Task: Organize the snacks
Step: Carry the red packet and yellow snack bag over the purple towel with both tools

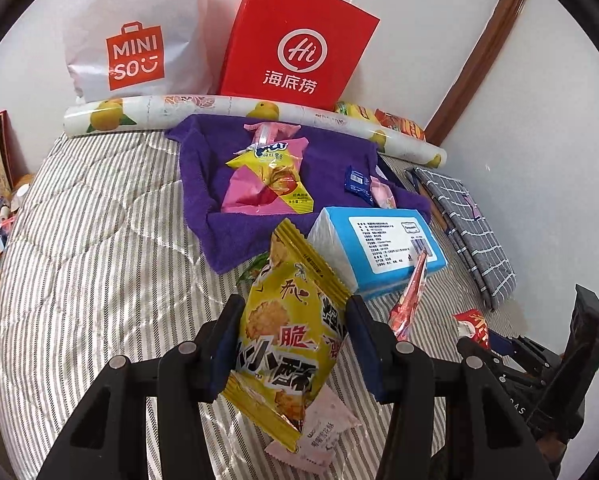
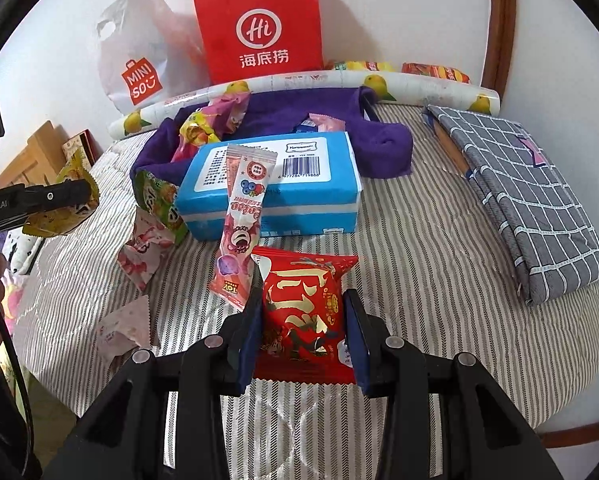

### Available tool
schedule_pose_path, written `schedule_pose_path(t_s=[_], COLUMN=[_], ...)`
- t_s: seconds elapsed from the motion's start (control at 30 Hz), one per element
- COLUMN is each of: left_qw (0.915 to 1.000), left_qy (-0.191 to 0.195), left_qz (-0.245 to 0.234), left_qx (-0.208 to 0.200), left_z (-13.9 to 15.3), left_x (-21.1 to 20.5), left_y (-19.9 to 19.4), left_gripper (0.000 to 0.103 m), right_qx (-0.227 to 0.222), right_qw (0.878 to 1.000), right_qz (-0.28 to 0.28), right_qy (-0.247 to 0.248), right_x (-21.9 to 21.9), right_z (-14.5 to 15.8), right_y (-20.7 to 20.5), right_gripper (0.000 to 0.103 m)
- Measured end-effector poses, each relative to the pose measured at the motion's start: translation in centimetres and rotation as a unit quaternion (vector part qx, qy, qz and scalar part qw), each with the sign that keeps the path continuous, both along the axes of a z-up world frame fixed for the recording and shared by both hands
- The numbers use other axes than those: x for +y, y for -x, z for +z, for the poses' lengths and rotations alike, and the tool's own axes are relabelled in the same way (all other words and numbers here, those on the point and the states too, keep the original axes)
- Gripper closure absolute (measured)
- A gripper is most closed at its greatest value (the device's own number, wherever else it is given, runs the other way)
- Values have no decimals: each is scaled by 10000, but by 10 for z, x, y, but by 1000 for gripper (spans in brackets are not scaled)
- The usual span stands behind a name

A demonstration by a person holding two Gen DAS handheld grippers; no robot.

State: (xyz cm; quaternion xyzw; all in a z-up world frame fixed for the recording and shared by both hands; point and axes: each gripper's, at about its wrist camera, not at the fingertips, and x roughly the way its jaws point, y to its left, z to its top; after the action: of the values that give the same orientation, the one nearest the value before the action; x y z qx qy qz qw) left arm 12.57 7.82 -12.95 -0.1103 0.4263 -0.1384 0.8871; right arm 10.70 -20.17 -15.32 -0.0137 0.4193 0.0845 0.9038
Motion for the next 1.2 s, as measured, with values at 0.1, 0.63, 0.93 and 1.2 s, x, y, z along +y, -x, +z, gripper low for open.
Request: schedule_pose_path(t_s=[0.1,0.63,0.93,1.2], left_qw=[10000,9999,9999,9997], left_qy=[11,-59,37,113], left_qz=[-1,-88,-56,-51], left_qx=[-5,1,-90,-204], left_z=[1,3,14,30], left_x=[0,-12,-11,-9], left_y=[2,3,0,-13], left_gripper=[53,53,53,53], right_qx=[-15,48,3,-166], right_qw=[10000,9996,9992,9987], right_qz=[-9,-233,-314,-282], right_qy=[-18,-182,-232,-393], right_x=[-1,-16,-21,-19], right_z=[0,-4,8,35], right_y=[2,4,-3,-21], right_gripper=[64,64,64,64])
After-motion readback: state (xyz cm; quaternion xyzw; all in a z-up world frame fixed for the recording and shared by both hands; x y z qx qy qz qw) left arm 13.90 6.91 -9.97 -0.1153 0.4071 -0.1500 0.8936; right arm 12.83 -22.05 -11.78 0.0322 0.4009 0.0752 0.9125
